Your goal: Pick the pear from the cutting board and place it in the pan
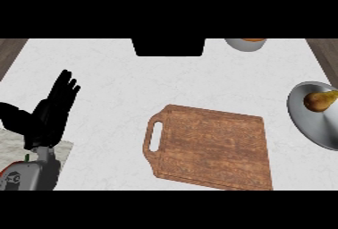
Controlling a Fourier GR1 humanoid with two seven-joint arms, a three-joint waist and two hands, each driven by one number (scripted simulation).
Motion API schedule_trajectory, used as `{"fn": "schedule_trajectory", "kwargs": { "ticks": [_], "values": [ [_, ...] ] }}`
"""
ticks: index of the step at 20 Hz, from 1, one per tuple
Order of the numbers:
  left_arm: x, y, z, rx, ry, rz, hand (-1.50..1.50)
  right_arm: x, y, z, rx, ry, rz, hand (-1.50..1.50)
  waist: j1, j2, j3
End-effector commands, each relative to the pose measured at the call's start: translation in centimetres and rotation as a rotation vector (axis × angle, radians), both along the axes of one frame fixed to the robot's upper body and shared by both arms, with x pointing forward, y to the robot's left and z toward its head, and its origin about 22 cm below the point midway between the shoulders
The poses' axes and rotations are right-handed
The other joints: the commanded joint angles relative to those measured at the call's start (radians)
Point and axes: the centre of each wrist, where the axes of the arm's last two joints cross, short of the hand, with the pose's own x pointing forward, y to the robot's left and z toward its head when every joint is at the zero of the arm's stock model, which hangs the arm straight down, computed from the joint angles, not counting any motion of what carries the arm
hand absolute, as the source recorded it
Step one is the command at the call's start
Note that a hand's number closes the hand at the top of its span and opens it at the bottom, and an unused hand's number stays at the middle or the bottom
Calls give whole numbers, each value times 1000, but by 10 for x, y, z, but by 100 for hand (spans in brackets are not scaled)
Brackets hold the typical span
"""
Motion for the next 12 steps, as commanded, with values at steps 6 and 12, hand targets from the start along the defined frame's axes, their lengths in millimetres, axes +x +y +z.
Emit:
{"fn": "schedule_trajectory", "kwargs": {
  "ticks": [6,12],
  "values": [
    [-4,0,2,6,-2,4,0,-71,-30,4,119,-68,128,-150,-14,-5,3],
    [-5,10,-3,-4,5,7,0,-85,-31,-5,88,-72,104,-150,-12,-4,2]
  ]
}}
